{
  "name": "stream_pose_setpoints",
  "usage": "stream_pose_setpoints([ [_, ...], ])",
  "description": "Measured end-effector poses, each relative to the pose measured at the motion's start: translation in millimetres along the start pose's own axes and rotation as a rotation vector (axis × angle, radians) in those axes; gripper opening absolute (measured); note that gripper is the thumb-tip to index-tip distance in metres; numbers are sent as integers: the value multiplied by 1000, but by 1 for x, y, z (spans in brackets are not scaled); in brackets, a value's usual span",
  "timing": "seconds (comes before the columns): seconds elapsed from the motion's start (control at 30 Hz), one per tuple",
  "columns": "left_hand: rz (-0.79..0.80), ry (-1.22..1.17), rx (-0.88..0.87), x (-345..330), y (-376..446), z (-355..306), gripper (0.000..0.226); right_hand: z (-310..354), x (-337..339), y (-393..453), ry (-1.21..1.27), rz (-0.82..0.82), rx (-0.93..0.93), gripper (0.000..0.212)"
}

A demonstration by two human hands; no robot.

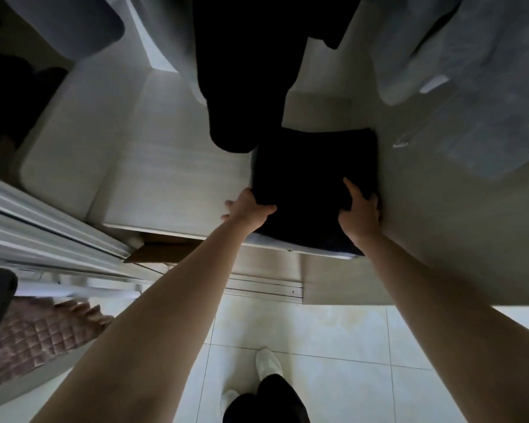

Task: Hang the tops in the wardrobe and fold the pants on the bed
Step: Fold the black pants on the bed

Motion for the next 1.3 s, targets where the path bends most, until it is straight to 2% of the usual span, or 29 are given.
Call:
stream_pose_setpoints([
  [0.07, -57, -70, -139, 2, -8, -8, 50, 1, 5, 2, 59, -15, -16, 79],
  [0.13, -38, -205, -263, -2, -18, 3, 47, 0, 3, -2, 62, -43, 4, 80],
  [0.2, -1, -347, -211, -7, -29, 24, 49, -4, -6, -7, -2, -71, 82, 76],
  [0.27, -7, -430, -176, -11, -35, 36, 61, -6, -14, -8, -94, -67, 162, 68],
  [0.33, -63, -405, -242, -15, -35, 31, 69, -9, -16, -5, -126, -38, 176, 62],
  [0.47, -207, -257, -394, -19, -35, 21, 66, -11, -14, -1, -118, 6, 166, 60],
  [0.6, -136, -14, -174, -13, -27, 31, 63, -10, -12, -6, -153, 61, 186, 63],
  [0.73, -57, 13, -146, -3, -36, 18, 69, -8, -3, -16, -227, 115, 153, 68],
  [0.83, -29, 23, -96, 12, -53, 19, 77, -4, 6, -38, -273, 88, 177, 69],
  [0.97, -3, 34, -103, 34, -90, 16, 75, 2, 21, -77, -261, 81, 257, 67],
  [1.1, -9, -15, -129, 55, -146, 3, 62, 19, 44, -131, -203, 95, 347, 62],
  [1.3, -97, -125, -200, 80, -242, -8, 42, 43, 79, -218, -58, 80, 459, 58],
])
Point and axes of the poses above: each hand's wrist, its own y-axis towards the middle knuckle, its own x-axis out of the back of the hand, z = x × y, the point moved 2 cm from there along y, towards the middle knuckle, and after that the axes turned 12 degrees about -y, right-handed, at the moved point
